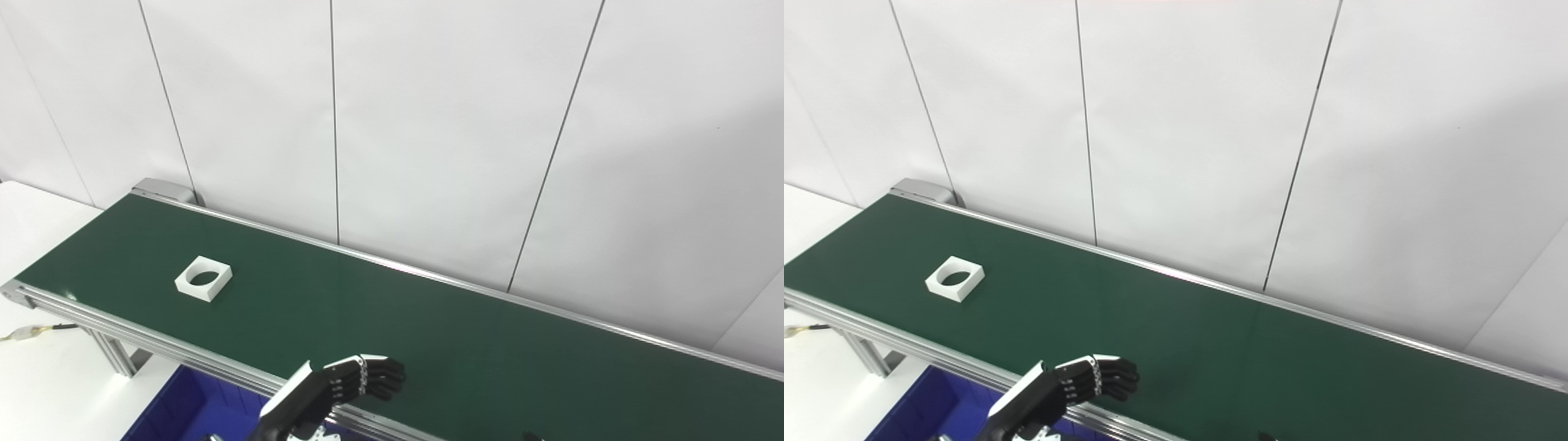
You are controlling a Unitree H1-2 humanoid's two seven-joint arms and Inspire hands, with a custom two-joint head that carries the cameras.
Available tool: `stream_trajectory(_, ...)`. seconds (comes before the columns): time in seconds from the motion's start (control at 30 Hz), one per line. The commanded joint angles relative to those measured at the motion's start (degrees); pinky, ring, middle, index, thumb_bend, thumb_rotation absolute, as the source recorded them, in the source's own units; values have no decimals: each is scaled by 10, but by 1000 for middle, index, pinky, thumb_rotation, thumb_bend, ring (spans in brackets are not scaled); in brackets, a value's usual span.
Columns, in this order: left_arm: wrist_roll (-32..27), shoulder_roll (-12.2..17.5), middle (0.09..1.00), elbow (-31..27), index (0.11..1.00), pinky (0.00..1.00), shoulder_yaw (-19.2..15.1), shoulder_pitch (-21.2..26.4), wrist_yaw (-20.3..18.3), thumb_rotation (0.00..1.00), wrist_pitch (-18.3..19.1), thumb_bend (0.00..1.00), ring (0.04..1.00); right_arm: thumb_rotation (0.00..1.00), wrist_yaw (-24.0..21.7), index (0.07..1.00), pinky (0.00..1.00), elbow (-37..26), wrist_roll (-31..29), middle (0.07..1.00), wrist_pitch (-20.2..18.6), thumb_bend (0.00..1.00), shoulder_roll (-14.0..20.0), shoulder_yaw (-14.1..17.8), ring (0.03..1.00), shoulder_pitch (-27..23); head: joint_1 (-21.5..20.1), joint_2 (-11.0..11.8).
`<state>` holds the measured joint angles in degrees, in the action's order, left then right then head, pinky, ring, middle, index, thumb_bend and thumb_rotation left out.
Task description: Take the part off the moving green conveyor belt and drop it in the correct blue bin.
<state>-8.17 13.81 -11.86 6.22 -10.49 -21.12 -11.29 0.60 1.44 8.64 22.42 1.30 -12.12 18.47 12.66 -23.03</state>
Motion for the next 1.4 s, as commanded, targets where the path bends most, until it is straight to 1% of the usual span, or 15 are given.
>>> stream_trajectory(0.0,-8,12,777,-30,766,728,-10,19,3,533,3,946,755,601,-1,886,722,-13,1,815,32,593,-1,1,781,-7,1,-3)
stream_trajectory(0.17,-23,31,781,-49,762,725,-25,34,-1,510,18,927,759,608,-3,889,730,-13,-3,821,32,584,0,2,789,-8,9,-4)
stream_trajectory(0.43,-12,60,776,-77,770,692,-48,64,2,518,27,871,747,599,-4,887,733,-9,-8,823,35,560,2,3,789,-10,18,-4)
stream_trajectory(0.53,5,83,792,-96,786,747,-62,83,5,498,55,854,774,602,-4,892,734,-8,-8,825,35,552,3,3,791,-12,21,-3)
stream_trajectory(0.57,5,93,800,-98,799,772,-69,91,4,457,63,826,788,605,-4,894,736,-8,-9,827,35,552,3,3,792,-12,22,-3)
stream_trajectory(0.67,2,118,811,-97,811,797,-84,109,1,396,88,804,806,609,-5,896,739,-7,-13,829,34,554,3,4,794,-12,24,-2)
stream_trajectory(0.73,8,136,819,-83,817,801,-93,125,-2,364,89,800,814,612,-6,899,741,-6,-14,831,34,552,5,4,795,-13,25,-2)
stream_trajectory(0.9,59,184,835,-42,820,811,-99,165,-4,325,89,818,834,621,-7,899,740,-4,-16,830,36,551,7,4,796,-15,29,-3)
stream_trajectory(1.0,78,204,837,-19,819,815,-98,187,-8,235,87,811,838,622,-7,901,742,-4,-17,832,35,544,7,4,797,-16,28,-3)
stream_trajectory(1.03,93,212,837,-11,819,815,-97,194,-7,225,89,812,838,623,-6,901,742,-4,-16,832,34,544,7,4,797,-15,28,-4)
stream_trajectory(1.1,124,224,831,3,810,807,-96,206,-3,144,83,819,842,625,-6,898,742,-5,-16,830,32,546,6,5,796,-15,29,-4)
stream_trajectory(1.17,147,233,829,19,807,798,-96,219,-1,143,77,825,838,626,-6,898,742,-4,-17,830,32,547,6,5,797,-15,30,-3)
stream_trajectory(1.23,156,242,843,35,809,801,-96,231,-5,177,80,848,847,625,-7,898,743,-4,-18,830,33,547,7,5,798,-15,30,-4)
stream_trajectory(1.33,192,260,860,69,827,817,-86,252,-5,276,66,903,873,621,-7,896,744,-1,-18,830,36,542,7,5,796,-17,32,-3)
stream_trajectory(1.37,209,265,860,78,833,800,-81,258,-3,259,58,899,872,623,-7,896,744,-1,-18,829,36,543,7,5,796,-17,32,-3)
